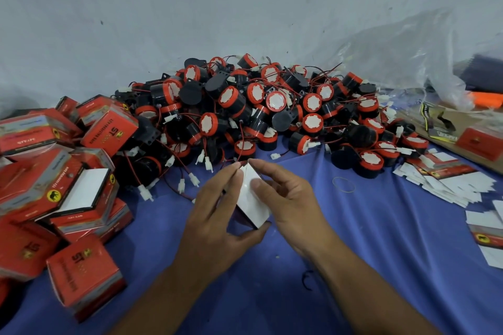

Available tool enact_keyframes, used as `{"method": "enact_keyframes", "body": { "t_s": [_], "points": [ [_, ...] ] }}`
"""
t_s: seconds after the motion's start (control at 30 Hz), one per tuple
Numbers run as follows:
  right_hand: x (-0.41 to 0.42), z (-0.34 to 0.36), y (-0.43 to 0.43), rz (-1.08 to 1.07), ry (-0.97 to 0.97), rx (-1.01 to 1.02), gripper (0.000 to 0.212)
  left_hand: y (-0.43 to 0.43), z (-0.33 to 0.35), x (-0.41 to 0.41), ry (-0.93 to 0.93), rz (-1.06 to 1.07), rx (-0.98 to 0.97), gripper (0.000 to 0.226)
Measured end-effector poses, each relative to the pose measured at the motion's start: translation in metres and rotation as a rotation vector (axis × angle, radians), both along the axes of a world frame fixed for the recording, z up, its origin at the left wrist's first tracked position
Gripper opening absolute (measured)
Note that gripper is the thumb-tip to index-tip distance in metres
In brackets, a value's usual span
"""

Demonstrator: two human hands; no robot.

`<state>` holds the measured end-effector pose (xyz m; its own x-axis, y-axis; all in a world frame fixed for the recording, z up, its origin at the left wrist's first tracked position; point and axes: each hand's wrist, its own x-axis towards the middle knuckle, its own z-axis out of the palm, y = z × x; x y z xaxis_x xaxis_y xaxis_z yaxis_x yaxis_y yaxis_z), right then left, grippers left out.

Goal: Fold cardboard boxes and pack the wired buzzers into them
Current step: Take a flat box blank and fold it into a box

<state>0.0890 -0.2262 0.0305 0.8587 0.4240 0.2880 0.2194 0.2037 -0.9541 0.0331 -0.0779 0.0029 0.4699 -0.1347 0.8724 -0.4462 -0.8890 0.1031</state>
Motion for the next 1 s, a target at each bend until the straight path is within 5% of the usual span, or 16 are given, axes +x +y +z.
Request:
{"method": "enact_keyframes", "body": {
  "t_s": [0.43,0.67,0.83,0.93,1.0],
  "points": [
    [-0.009,-0.004,0.008,-0.083,-0.181,-0.145,0.034,-0.005,-0.004,0.0,0.03,-0.044,-0.107,0.063],
    [0.002,-0.006,-0.002,0.029,-0.14,-0.36,0.081,0.004,-0.002,0.0,0.139,-0.082,-0.395,0.081],
    [0.008,-0.01,-0.001,0.098,0.025,-0.176,0.056,0.003,-0.003,0.001,0.265,-0.195,-0.461,0.098],
    [0.013,-0.008,-0.012,0.021,-0.216,-0.389,0.067,0.015,-0.005,0.004,0.406,-0.238,-0.457,0.106],
    [0.019,-0.01,-0.017,-0.044,-0.549,-0.62,0.074,0.028,-0.008,0.009,0.424,-0.177,-0.219,0.096]
  ]
}}
